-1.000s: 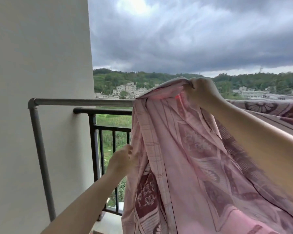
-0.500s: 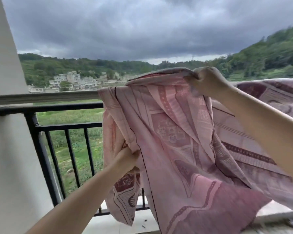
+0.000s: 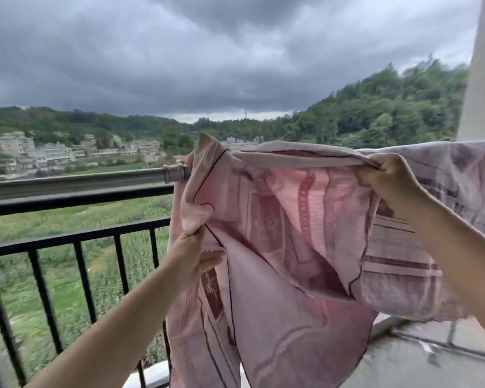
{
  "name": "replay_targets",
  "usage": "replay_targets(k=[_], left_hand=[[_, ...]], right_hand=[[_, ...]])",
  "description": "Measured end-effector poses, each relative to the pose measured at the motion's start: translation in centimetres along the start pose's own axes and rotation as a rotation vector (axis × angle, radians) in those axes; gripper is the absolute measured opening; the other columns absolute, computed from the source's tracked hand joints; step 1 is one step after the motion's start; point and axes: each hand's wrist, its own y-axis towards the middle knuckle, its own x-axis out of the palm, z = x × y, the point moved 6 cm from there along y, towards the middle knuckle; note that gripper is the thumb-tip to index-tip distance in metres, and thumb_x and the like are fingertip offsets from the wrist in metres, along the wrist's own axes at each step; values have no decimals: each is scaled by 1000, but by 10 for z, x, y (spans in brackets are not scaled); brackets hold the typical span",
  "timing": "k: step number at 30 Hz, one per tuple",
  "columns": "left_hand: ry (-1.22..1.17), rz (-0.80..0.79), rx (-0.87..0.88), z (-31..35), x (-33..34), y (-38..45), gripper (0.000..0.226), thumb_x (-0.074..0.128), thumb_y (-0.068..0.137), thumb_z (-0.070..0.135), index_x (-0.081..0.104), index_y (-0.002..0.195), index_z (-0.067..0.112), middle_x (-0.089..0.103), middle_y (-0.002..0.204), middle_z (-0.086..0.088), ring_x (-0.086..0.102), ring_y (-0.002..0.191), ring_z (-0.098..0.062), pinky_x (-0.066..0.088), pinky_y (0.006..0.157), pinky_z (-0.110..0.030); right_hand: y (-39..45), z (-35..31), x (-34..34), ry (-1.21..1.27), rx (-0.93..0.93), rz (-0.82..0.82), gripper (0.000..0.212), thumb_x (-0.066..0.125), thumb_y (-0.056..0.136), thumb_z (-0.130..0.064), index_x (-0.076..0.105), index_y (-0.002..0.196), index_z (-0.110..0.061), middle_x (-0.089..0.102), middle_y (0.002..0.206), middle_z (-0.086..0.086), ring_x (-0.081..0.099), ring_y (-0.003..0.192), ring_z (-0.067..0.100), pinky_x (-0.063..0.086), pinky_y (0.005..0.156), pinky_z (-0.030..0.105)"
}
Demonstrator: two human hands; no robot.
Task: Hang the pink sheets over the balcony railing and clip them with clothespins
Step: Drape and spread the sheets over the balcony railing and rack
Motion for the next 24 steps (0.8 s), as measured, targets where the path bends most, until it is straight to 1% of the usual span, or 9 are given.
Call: replay_targets(k=[2,4,6,10,13,16,19,21,24], left_hand=[[-36,-52,60,15,21,1,37,35,97,27,38,130,11,59,82,-16,62,73,-29,53,73,-42],[-103,-95,96,29,39,3,33,35,98,24,44,123,5,62,84,-16,63,75,-29,55,70,-40],[-188,-111,131,42,51,7,31,36,97,18,46,122,3,63,90,-18,65,75,-29,57,67,-41],[-416,-120,216,57,64,10,32,30,94,4,48,121,6,60,108,-17,69,79,-24,60,59,-37],[-464,76,173,41,57,14,38,28,97,16,41,132,7,49,135,-12,50,121,-24,48,90,-36],[-409,124,74,20,61,10,36,26,98,15,50,123,6,55,120,-10,53,109,-28,45,86,-46],[-103,76,84,15,74,-1,37,24,99,23,60,92,15,63,100,-15,59,96,-32,47,86,-55],[-129,46,169,20,79,-6,37,25,99,21,61,94,15,64,99,-15,61,94,-32,51,79,-50],[-218,63,275,28,69,-11,33,32,96,17,59,111,6,64,109,-16,61,102,-29,54,78,-42]], right_hand=[[-11,7,-14,473,107,14,35,51,81,2,67,55,-16,62,45,-11,55,43,-2,43,44,10],[-20,2,-18,770,53,-106,12,60,76,-13,72,74,-14,72,63,-6,66,57,6,52,54,14],[-25,1,-20,801,16,-239,11,69,60,-25,70,59,-14,69,57,-4,64,55,7,51,56,13],[-39,57,-38,439,238,-431,20,48,52,-3,52,34,-10,47,38,6,44,39,16,28,41,19],[-75,126,-47,-43,460,-676,8,50,48,-17,47,42,-13,36,43,4,28,43,14,13,44,29],[-100,163,-28,-419,494,-1022,15,56,59,-20,46,49,-17,40,50,-8,35,49,8,26,45,22],[-87,152,10,-692,314,-1402,12,56,83,-24,58,81,-13,57,80,0,52,70,12,43,64,24],[-52,128,41,-720,102,-1282,36,60,81,-34,56,106,-9,63,104,6,57,91,21,49,79,32],[6,75,80,-659,-321,-700,93,75,66,-37,21,140,-18,32,144,13,34,129,27,35,104,38]])
